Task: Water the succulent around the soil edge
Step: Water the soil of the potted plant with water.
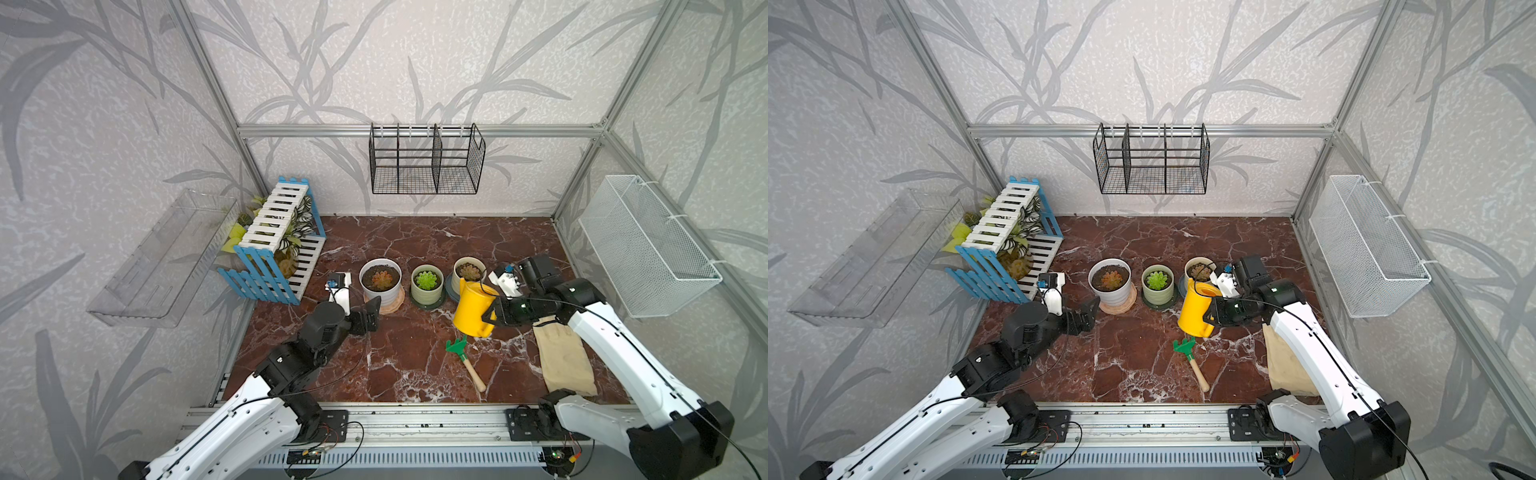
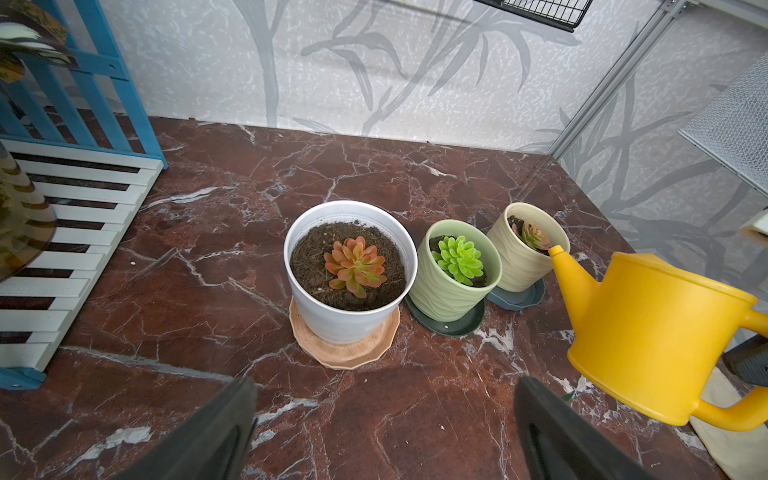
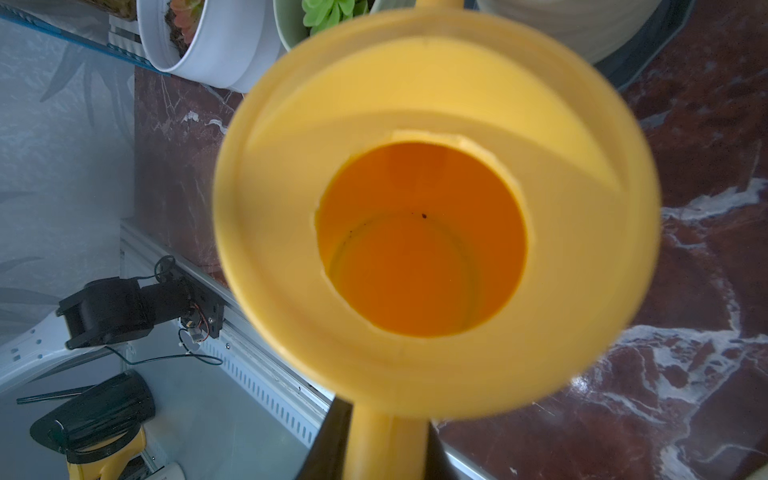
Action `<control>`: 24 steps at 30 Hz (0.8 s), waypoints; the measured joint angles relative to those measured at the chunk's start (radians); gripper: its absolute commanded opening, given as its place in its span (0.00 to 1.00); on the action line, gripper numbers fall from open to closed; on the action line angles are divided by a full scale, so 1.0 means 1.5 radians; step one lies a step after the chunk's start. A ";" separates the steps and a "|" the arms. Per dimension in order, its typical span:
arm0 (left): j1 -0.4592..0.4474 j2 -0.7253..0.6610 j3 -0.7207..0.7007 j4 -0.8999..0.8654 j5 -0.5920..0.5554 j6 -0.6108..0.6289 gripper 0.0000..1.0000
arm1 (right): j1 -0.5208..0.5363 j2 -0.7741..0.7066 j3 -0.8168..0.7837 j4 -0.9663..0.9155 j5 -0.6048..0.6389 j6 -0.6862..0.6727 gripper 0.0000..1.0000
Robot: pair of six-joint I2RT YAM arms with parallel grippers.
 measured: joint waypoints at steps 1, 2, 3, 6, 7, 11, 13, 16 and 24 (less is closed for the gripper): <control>0.000 0.000 0.000 0.000 0.000 0.000 1.00 | 0.003 0.002 0.000 0.001 0.000 0.000 0.00; 0.000 0.000 0.000 0.000 0.000 0.000 1.00 | 0.006 0.004 0.001 0.002 0.000 0.000 0.00; 0.000 0.000 0.000 0.000 0.000 0.000 1.00 | 0.009 0.005 0.001 0.004 0.000 0.000 0.00; 0.001 0.001 0.000 0.000 0.001 0.000 1.00 | 0.013 0.008 0.003 0.009 0.001 0.001 0.00; 0.001 0.001 0.000 0.000 0.001 0.000 1.00 | 0.015 0.009 0.003 0.010 0.002 0.003 0.00; 0.004 0.001 0.000 0.000 0.002 0.000 1.00 | 0.016 0.007 0.003 0.011 0.021 0.009 0.00; 0.004 0.001 0.000 0.000 0.002 0.000 1.00 | 0.014 0.005 0.003 0.011 0.034 0.013 0.00; 0.004 0.001 0.000 0.000 0.003 0.000 1.00 | 0.007 -0.001 0.003 0.010 0.049 0.018 0.00; 0.005 0.001 0.000 0.000 0.006 0.000 1.00 | -0.002 -0.016 0.003 0.007 0.082 0.031 0.00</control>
